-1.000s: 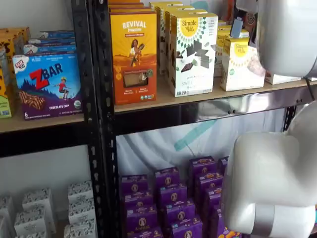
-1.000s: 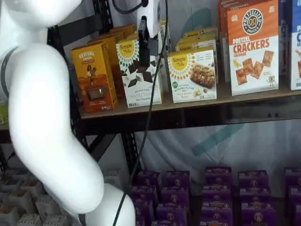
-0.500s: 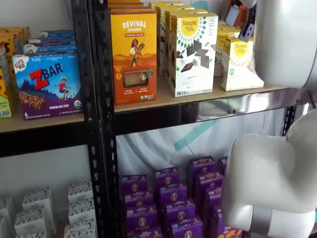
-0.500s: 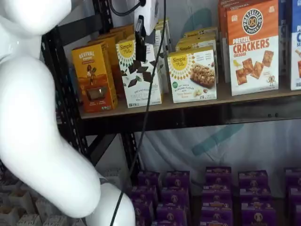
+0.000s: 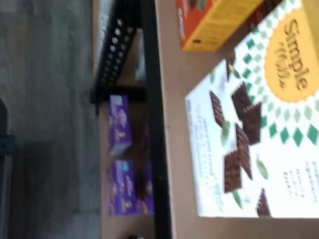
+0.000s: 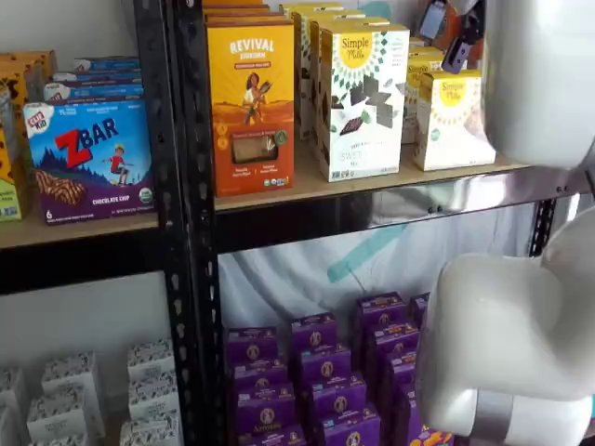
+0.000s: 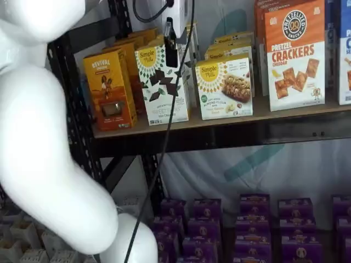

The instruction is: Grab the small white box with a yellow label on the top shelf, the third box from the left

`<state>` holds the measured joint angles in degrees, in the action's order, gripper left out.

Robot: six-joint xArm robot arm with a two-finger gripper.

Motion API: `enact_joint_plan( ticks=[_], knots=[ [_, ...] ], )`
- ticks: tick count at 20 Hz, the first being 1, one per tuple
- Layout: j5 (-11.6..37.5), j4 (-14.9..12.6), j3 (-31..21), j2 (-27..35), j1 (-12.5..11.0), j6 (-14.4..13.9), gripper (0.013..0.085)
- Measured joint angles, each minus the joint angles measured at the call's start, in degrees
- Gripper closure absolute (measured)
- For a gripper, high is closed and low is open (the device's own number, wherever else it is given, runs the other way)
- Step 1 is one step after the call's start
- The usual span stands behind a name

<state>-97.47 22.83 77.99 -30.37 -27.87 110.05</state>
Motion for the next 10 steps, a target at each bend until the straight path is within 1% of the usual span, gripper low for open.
enact_joint_plan(
  ticks=[4, 6, 10],
  knots=[
    [4.9, -1.67, -1.77, -0.83, 1.27, 0.24, 0.013],
    [7.07, -2.92, -2.55, -1.12, 2.11, 0.29, 0.013],
    [7.17, -5.53, -1.66, 0.6, 3.42, 0.01, 0.013]
  ],
)
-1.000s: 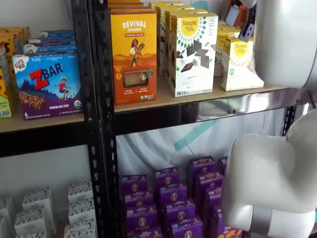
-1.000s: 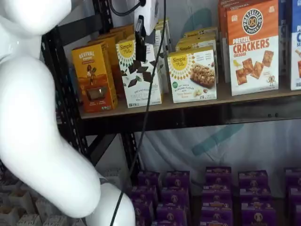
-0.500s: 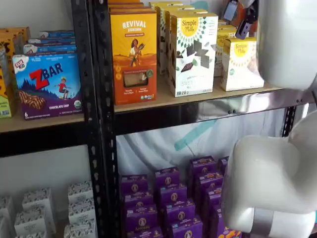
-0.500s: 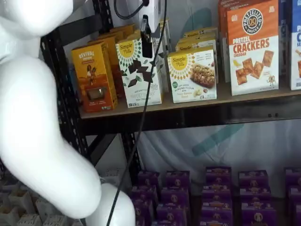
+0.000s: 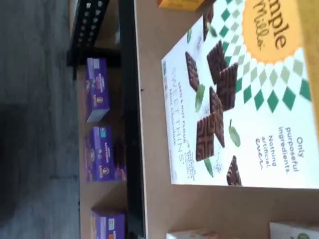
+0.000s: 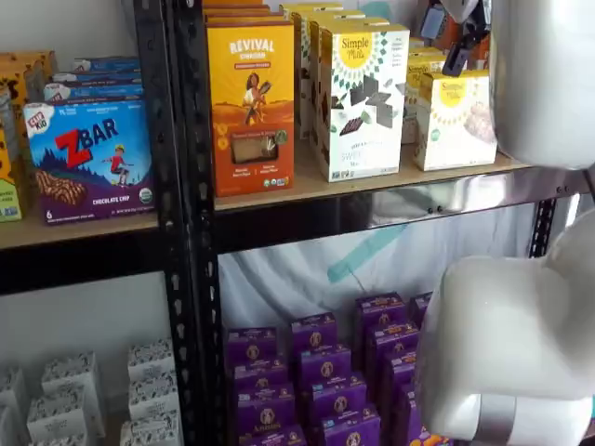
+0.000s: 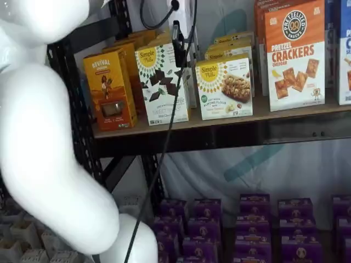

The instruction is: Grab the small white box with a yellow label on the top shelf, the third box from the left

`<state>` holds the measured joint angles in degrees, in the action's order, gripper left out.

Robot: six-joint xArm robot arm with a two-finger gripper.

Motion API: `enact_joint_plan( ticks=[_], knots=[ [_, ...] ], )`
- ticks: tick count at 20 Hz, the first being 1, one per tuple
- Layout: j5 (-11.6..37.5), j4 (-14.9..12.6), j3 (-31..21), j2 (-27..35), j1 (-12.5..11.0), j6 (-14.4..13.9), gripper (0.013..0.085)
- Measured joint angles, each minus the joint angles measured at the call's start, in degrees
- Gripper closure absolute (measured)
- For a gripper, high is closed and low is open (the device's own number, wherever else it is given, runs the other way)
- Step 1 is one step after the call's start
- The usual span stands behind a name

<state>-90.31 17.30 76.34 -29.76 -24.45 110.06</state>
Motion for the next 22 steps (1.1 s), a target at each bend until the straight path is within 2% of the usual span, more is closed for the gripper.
enact_joint_plan(
  ticks=[7, 13, 15, 22],
  knots=[
    [0.03, -0.9, 2.44, 3.94, 0.4, 0.1, 0.013],
    [-5.56, -1.12, 10.56, 11.17, -0.28, 0.13, 0.013],
    [-7.46, -1.96, 13.27, 13.47, -0.22, 0.1, 0.013],
    [-6.26, -4.11, 14.77, 15.94, 0.82, 0.03, 0.013]
  ],
)
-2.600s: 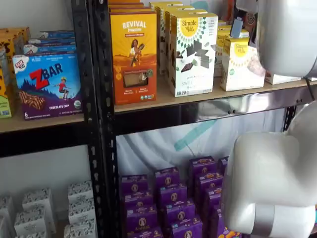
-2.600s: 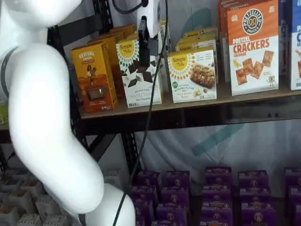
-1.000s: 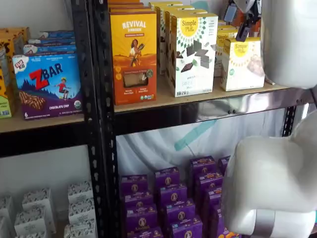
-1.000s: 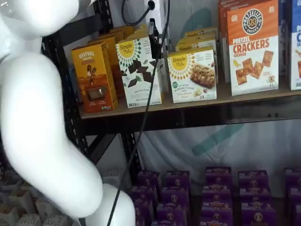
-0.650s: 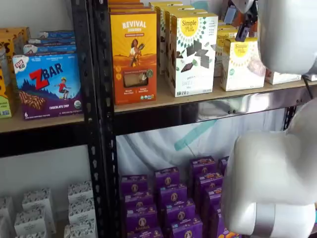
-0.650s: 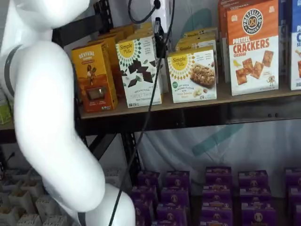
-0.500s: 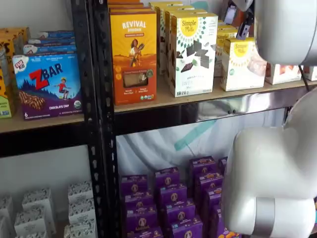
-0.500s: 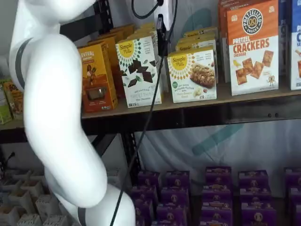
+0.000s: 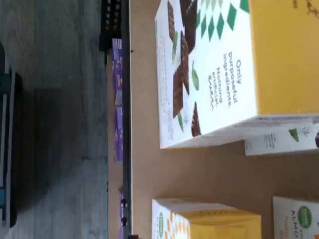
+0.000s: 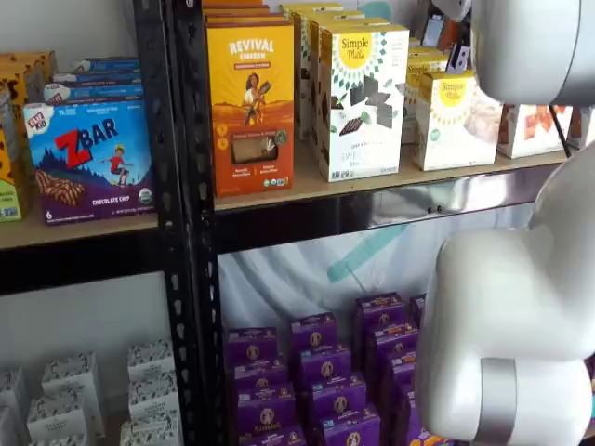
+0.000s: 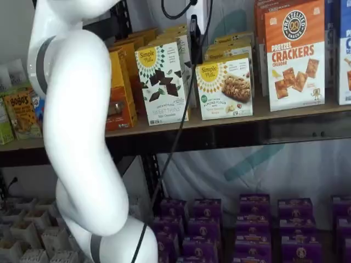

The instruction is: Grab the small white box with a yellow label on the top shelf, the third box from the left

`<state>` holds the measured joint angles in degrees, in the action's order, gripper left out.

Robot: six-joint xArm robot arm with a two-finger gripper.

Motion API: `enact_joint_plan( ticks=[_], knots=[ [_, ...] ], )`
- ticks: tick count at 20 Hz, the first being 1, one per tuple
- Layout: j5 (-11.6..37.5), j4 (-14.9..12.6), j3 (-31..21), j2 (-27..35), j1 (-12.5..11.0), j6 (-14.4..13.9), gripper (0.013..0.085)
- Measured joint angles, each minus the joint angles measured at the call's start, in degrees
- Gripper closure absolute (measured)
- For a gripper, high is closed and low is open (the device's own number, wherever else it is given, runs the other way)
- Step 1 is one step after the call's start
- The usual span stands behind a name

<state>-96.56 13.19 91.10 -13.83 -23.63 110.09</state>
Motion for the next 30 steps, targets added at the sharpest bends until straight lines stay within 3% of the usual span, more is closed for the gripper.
enact_joint_plan(
  ticks=[13, 30],
  knots=[
    [0.45, -3.8, 1.08, 2.98, 1.27, 0.04, 0.013],
    [3.09, -9.63, -4.8, 0.54, 4.0, -1.22, 0.013]
  ],
)
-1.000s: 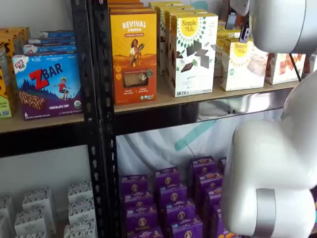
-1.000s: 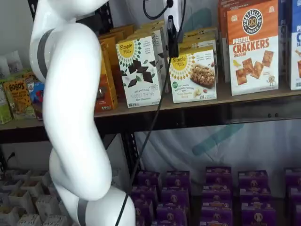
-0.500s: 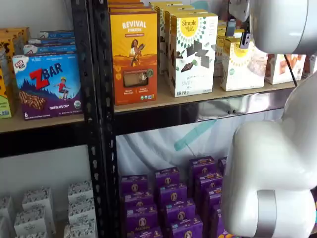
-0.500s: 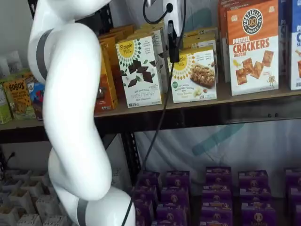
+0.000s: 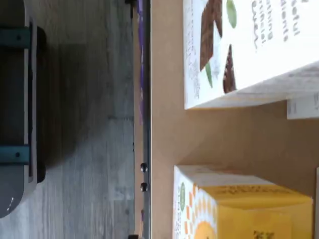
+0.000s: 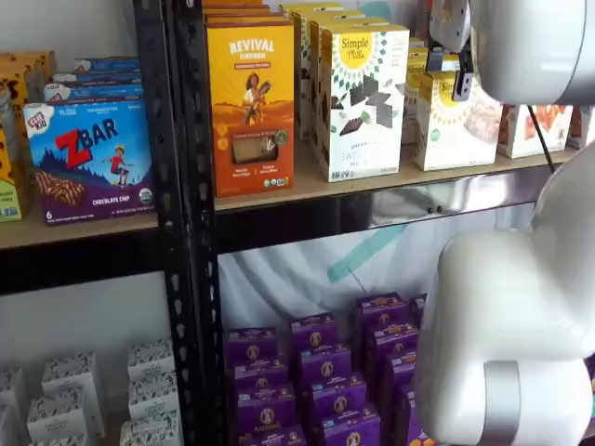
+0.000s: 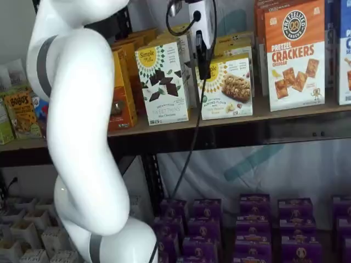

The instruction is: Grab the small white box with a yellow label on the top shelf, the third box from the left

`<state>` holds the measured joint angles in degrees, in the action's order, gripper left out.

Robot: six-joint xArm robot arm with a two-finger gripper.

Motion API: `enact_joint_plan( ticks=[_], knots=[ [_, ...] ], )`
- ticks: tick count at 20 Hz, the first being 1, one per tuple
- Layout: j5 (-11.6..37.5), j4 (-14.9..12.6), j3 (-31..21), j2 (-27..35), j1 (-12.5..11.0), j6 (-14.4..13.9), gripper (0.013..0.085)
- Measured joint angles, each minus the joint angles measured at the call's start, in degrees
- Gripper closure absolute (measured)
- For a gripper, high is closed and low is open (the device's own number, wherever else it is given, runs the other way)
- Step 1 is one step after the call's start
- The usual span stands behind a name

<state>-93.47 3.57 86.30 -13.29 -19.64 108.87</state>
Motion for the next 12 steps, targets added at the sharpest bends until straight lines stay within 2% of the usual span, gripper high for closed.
enact_joint_plan(
  ticks=[12],
  knots=[
    [0.9, -2.86, -1.54, 0.48, 1.04, -0.61, 0.013]
  ],
)
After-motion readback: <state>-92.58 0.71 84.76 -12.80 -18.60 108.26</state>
